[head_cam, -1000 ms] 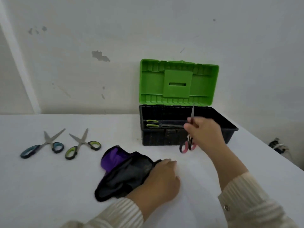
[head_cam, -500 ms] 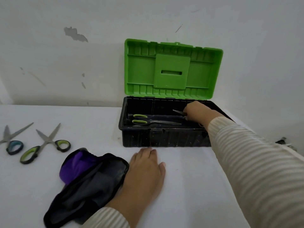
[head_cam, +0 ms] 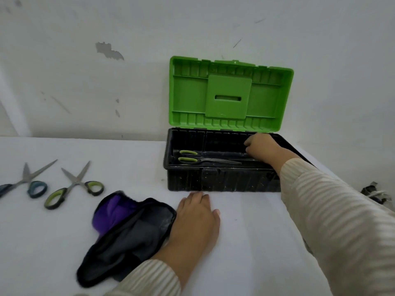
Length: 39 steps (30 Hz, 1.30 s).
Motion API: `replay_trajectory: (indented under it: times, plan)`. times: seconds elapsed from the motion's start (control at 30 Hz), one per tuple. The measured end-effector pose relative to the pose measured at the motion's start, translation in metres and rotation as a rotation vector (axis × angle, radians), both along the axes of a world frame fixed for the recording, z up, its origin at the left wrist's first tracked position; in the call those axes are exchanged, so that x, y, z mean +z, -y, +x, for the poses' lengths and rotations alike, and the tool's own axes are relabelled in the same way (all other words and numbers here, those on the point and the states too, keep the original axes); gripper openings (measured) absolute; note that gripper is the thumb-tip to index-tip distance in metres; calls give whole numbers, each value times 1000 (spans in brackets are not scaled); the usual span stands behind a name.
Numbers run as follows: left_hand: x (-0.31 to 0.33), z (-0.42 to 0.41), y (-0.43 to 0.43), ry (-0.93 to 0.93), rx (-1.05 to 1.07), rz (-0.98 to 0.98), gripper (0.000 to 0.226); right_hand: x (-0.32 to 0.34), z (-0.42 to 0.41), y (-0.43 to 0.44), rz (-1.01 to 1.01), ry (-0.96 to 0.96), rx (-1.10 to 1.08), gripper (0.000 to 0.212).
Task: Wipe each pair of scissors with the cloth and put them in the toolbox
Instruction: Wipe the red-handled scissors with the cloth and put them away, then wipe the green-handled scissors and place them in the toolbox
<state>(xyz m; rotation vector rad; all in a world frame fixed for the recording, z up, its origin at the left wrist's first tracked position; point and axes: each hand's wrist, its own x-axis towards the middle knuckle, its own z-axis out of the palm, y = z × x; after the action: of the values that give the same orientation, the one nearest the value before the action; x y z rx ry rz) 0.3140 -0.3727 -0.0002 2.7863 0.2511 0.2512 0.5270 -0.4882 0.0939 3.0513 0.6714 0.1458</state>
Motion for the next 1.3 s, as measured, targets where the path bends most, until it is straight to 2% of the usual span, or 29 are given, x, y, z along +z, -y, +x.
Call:
replay_trajectory:
  times: [0.07, 0.17, 0.23, 0.27, 0.37, 0.43, 0.5, 0.6, 0.63, 0.8, 0.87, 1.0, 1.07, 1.17, 1.23, 1.3]
  plan:
    - [3, -3, -4, 60, 3, -177, 45, 13, -32, -16, 300, -1, 14, 25]
    - [22, -15, -14, 234, 128, -756, 37, 18, -90, -46, 828, -100, 37, 22]
    - [46, -27, -32, 358, 251, -1064, 35, 11, -129, -67, 994, -262, 59, 19]
    - [57, -32, -45, 432, 298, -1099, 35, 4, -148, -78, 1020, -365, 82, 17]
    - [73, -49, -98, 545, 375, -1017, 40, -20, -198, -115, 887, -538, 205, 24]
    - [64, -57, -140, 466, 416, -913, 42, -39, -219, -137, 654, -486, 329, 39]
    - [49, -63, -181, 291, 510, -671, 41, -54, -235, -151, 516, -422, 357, 40]
    - [31, -73, -229, -15, 662, -203, 39, -65, -248, -156, 588, -317, 240, 27]
    - [29, -75, -239, -95, 675, -111, 40, -68, -250, -156, 614, -271, 220, 25]
    - [16, -66, -255, -156, 508, 299, 45, -76, -256, -154, 675, -120, 264, 21]
    - [19, -59, -257, -162, 470, 407, 38, -74, -257, -154, 714, -54, 261, 20]
    - [27, -55, -257, -242, 448, 405, 37, -69, -262, -153, 767, 15, 245, 19]
    - [33, -57, -254, -245, 461, 273, 30, -68, -264, -151, 804, -47, 260, 20]
    - [49, -76, -249, -73, 472, -113, 7, -64, -265, -145, 912, -93, 254, 25]
    - [60, -98, -246, 75, 455, -473, 14, -61, -268, -144, 1039, -126, 248, 32]
    - [69, -124, -235, 121, 384, -937, 11, -56, -272, -145, 1160, -181, 246, 35]
